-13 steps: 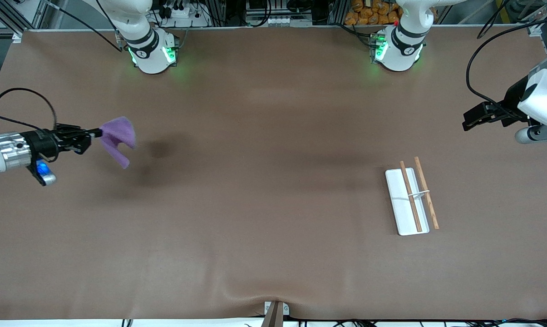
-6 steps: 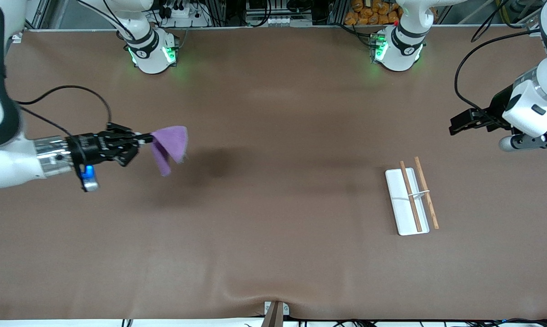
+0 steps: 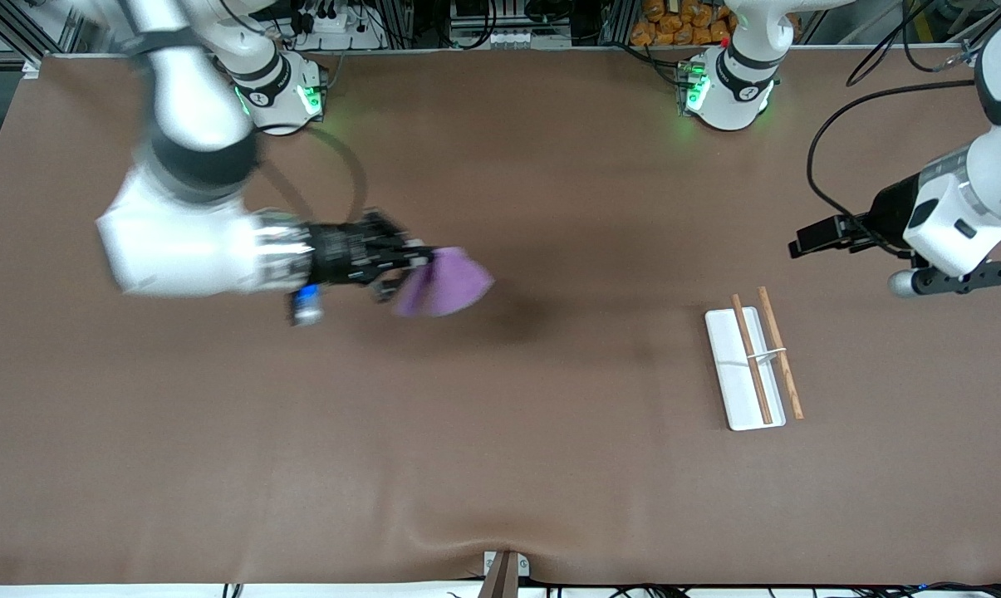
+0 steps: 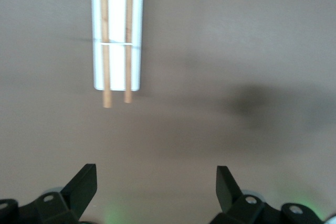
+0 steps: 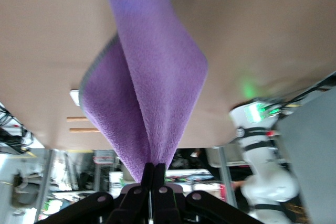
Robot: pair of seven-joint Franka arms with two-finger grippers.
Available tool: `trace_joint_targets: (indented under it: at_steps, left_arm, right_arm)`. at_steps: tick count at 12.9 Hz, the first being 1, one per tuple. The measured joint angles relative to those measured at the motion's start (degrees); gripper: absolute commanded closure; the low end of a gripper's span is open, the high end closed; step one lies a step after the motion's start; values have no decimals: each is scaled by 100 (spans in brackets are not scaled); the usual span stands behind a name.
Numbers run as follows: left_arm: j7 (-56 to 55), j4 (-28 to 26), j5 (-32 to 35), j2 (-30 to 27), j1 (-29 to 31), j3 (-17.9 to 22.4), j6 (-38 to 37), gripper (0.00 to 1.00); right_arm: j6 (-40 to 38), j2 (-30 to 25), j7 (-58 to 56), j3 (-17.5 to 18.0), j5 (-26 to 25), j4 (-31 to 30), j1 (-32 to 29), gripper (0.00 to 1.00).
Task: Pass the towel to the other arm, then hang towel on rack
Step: 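Carry the towel with the right gripper while the left gripper approaches, then grasp the hanging towel with the left gripper below the right gripper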
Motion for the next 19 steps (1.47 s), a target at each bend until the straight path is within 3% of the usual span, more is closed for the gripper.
trace_joint_targets:
  at_steps: [3,5,7,12,19]
  left_arm:
    - [-4,109,-376,376,34,9,24,0]
    - [-40,150,-703,593,54,26,33,0]
    - [-229,168,-1064,749,130,50,33,0]
    - [-1519,177,-2011,1257,166,39,30,0]
    - [-2976,289,-2073,1779,-271,-21,282,0]
  right_arm:
    - [1772,6,866,-5,264,-4,923,100]
    - [2479,49,942,-14,639,-19,1227,100]
    - [2696,70,941,-31,886,-24,1330,100]
    - [3102,307,941,-41,957,-17,1425,100]
    - [3417,419,960,-92,976,35,1579,100]
